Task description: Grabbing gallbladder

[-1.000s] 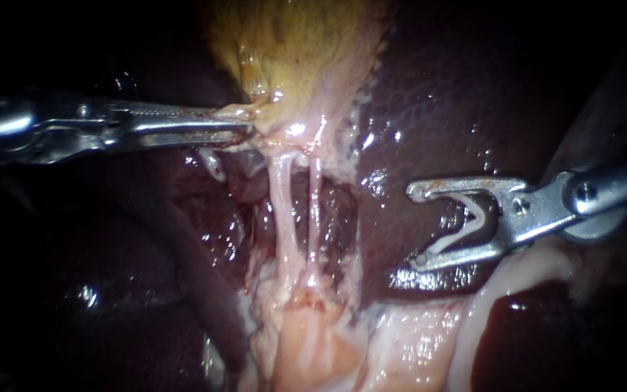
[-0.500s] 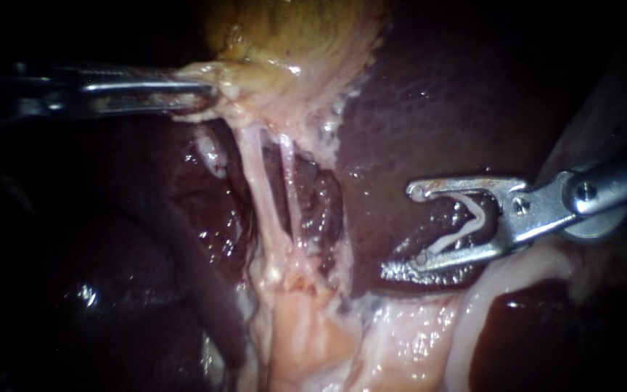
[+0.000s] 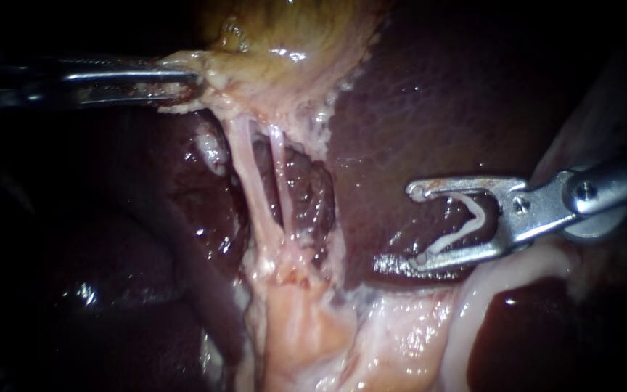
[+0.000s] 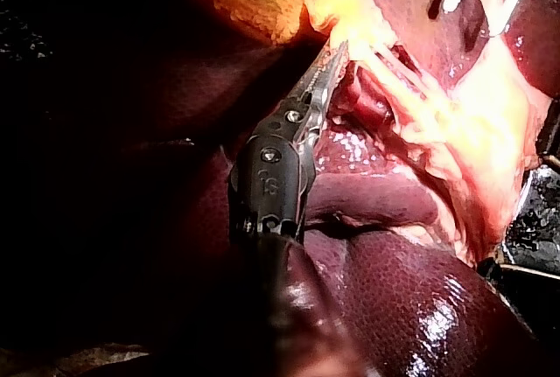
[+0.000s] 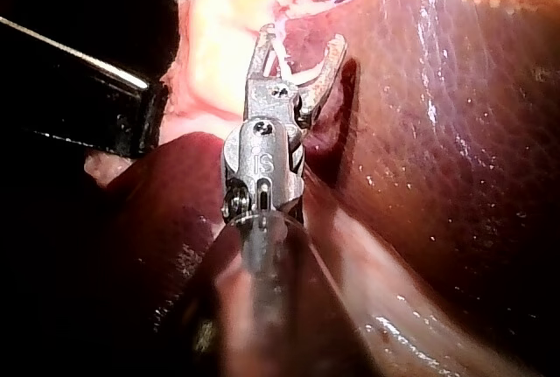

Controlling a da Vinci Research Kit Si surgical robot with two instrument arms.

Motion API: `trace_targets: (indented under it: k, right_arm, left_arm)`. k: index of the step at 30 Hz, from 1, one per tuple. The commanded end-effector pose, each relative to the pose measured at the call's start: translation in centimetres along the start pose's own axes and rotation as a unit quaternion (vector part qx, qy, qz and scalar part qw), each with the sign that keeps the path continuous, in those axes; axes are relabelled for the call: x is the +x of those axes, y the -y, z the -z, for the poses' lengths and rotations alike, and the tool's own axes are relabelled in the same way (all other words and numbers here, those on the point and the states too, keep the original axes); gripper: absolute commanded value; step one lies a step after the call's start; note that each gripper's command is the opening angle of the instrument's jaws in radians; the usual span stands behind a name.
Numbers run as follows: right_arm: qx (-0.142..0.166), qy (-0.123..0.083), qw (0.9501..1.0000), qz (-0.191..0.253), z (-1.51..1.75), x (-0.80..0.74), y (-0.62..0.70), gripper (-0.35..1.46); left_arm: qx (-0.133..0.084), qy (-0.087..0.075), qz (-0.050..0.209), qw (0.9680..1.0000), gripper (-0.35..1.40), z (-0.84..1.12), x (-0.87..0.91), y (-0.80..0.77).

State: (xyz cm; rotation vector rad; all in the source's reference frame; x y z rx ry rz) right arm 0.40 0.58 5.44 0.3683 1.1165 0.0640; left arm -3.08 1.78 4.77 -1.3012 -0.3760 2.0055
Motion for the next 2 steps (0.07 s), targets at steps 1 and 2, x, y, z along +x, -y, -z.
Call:
trace_targets:
  k: [1, 2]
  right_arm:
    - [0.000, 0.000, 1.0000, 0.000, 0.00, 0.00, 0.00, 0.50]
    - [0.000, 0.000, 1.0000, 0.000, 0.00, 0.00, 0.00, 0.50]
  left_arm:
    - [0.001, 0.000, 0.000, 1.0000, -0.35, -0.01, -0.01, 0.00]
    - [0.001, 0.000, -0.001, 1.0000, -0.35, -0.02, -0.02, 0.00]
